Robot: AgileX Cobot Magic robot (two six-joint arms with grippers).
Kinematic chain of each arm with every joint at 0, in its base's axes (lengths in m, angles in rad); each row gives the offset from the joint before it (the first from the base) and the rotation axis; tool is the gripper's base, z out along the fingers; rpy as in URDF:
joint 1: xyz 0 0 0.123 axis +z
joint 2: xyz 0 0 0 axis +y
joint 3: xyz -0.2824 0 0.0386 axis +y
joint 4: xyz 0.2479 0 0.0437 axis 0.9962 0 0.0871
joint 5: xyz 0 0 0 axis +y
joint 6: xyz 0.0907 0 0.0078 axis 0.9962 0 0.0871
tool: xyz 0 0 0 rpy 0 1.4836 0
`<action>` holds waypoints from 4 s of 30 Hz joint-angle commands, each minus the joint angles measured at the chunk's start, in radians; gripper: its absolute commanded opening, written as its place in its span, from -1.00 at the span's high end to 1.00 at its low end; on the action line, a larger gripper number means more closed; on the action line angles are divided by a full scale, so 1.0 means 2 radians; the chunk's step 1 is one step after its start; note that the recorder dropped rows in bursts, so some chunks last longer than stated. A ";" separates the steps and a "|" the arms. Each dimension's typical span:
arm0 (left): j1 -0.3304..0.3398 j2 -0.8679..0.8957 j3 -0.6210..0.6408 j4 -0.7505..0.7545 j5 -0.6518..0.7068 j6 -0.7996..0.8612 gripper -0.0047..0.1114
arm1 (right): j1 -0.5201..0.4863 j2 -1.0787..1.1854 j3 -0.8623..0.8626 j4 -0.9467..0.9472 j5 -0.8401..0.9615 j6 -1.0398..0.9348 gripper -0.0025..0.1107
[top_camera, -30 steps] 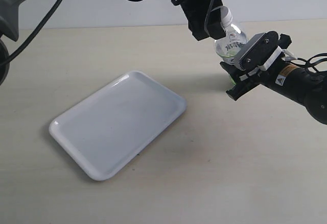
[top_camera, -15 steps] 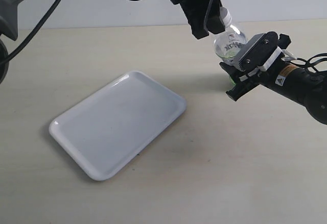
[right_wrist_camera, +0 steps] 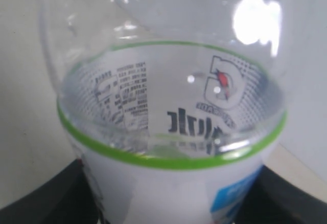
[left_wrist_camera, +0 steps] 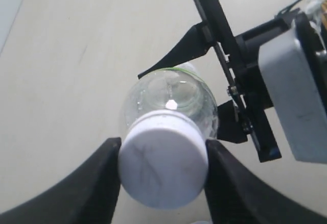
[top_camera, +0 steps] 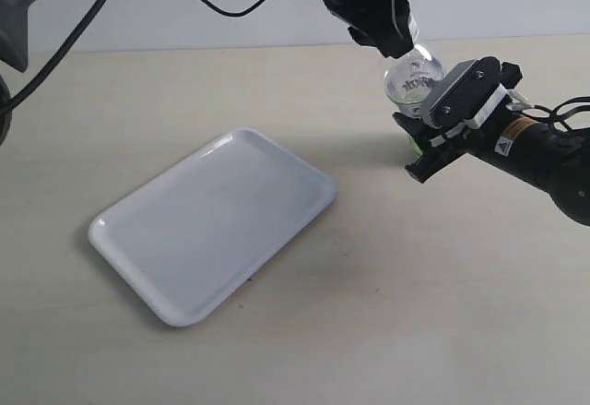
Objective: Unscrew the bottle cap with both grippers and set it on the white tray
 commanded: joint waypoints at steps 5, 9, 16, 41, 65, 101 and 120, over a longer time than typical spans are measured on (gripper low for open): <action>-0.001 -0.021 -0.003 -0.011 -0.033 -0.181 0.92 | -0.002 0.000 0.000 -0.003 0.025 -0.001 0.96; -0.001 -0.021 -0.003 -0.008 -0.048 -0.283 0.92 | -0.002 0.000 0.000 -0.003 0.025 -0.001 0.96; -0.001 -0.021 -0.003 0.010 -0.063 -0.477 0.92 | -0.002 0.000 0.000 -0.002 0.025 -0.001 0.96; 0.006 -0.021 -0.003 -0.077 -0.115 -0.690 0.92 | -0.002 0.000 0.000 0.010 0.015 0.038 0.96; 0.034 -0.126 -0.003 -0.042 0.067 -0.302 0.92 | -0.002 0.002 -0.045 0.143 0.033 0.225 0.96; 0.034 -0.113 0.537 0.081 -0.392 -0.254 0.92 | -0.002 0.018 -0.060 0.150 0.050 0.226 0.96; 0.034 -0.108 0.575 0.077 -0.468 -0.258 0.92 | -0.002 0.018 -0.060 0.150 0.043 0.222 0.96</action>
